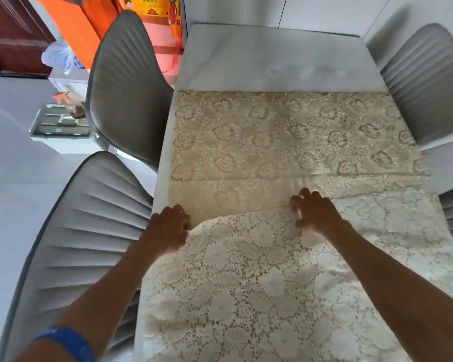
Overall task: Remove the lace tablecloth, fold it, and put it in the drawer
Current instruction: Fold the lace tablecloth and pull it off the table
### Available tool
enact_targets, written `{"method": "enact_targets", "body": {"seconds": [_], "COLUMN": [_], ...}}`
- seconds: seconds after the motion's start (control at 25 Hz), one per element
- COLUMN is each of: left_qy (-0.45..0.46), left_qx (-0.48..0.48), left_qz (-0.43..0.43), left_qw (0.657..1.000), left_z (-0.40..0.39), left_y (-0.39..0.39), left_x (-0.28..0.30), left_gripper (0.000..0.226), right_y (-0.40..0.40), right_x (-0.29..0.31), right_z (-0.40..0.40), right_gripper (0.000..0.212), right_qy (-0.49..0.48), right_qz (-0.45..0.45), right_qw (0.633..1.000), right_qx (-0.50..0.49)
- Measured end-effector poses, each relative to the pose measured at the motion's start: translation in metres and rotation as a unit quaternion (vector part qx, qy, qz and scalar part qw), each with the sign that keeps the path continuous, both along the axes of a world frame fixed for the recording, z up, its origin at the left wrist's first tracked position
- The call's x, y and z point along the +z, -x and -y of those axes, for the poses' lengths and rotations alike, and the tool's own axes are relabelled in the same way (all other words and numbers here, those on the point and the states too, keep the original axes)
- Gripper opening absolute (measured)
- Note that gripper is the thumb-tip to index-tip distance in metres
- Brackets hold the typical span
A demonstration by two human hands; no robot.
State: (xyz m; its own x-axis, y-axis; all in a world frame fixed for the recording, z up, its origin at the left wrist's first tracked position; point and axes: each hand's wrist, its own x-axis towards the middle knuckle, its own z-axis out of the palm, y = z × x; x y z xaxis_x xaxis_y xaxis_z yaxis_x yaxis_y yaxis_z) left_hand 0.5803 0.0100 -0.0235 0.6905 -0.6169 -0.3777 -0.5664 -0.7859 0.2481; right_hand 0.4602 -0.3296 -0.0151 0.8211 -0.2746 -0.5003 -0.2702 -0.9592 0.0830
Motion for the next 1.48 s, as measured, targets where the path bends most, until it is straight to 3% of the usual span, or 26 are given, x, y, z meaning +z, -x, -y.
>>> {"method": "enact_targets", "body": {"seconds": [0.12,0.24,0.32,0.4,0.48,0.56,0.64,0.72,0.76,0.84,1.0,1.08,1.2,1.28,1.4,1.48], "left_qy": [0.143,0.216,0.228,0.182,0.102,0.129,0.169,0.143,0.126,0.128,0.117,0.070,0.041,0.037,-0.005,-0.036], "left_qx": [0.062,0.113,0.137,0.144,0.134,0.160,0.196,0.233,0.244,0.215,0.075,-0.027,-0.147,-0.183,-0.166,-0.102], "left_qz": [-0.088,-0.044,-0.034,-0.053,-0.053,0.016,0.143,0.227,0.234,0.203,-0.049,-0.126,-0.058,-0.021,-0.019,-0.032], "left_qw": [0.984,0.969,0.963,0.971,0.984,0.979,0.955,0.935,0.933,0.947,0.989,0.989,0.987,0.982,0.986,0.994], "left_z": [-0.009,-0.014,-0.011,-0.002,0.011,0.035,0.065,0.088,0.094,0.094,0.053,0.029,0.009,0.004,0.009,0.012], "left_y": [0.006,0.013,0.014,0.014,0.011,-0.013,-0.054,-0.084,-0.081,-0.034,0.145,0.207,0.240,0.248,0.259,0.266], "left_x": [0.008,0.014,0.020,0.026,0.031,0.048,0.073,0.092,0.093,0.076,0.021,0.008,-0.004,0.000,-0.003,-0.003], "left_gripper": [0.009,0.009,0.009,0.012,0.010,0.016,0.030,0.053,0.061,0.061,0.041,0.050,0.062,0.051,0.033,0.022], "right_y": [0.008,0.010,0.014,0.019,0.016,-0.004,-0.036,-0.064,-0.067,-0.049,0.071,0.133,0.195,0.224,0.246,0.252], "right_x": [0.002,0.009,0.013,0.022,0.032,0.047,0.064,0.079,0.082,0.073,0.028,0.013,0.005,0.003,0.002,0.002], "right_z": [0.011,0.027,0.041,0.055,0.068,0.084,0.100,0.101,0.093,0.060,-0.042,-0.080,-0.109,-0.115,-0.105,-0.092], "right_gripper": [0.065,0.065,0.039,0.010,0.012,0.013,0.030,0.070,0.081,0.078,0.056,0.051,0.055,0.060,0.057,0.048], "right_qy": [-0.089,-0.107,-0.083,-0.048,-0.039,-0.033,-0.040,-0.081,-0.086,-0.093,-0.169,-0.206,-0.218,-0.187,-0.083,-0.015], "right_qz": [0.017,-0.015,-0.046,-0.054,-0.015,0.103,0.216,0.252,0.262,0.289,0.215,0.185,0.124,0.070,0.026,0.014], "right_qw": [0.995,0.994,0.995,0.996,0.995,0.987,0.961,0.946,0.946,0.946,0.960,0.961,0.965,0.970,0.989,0.994], "right_qx": [-0.029,-0.021,-0.014,-0.042,-0.091,-0.123,-0.166,-0.186,-0.171,-0.112,-0.061,-0.029,0.073,0.139,0.121,0.106]}}
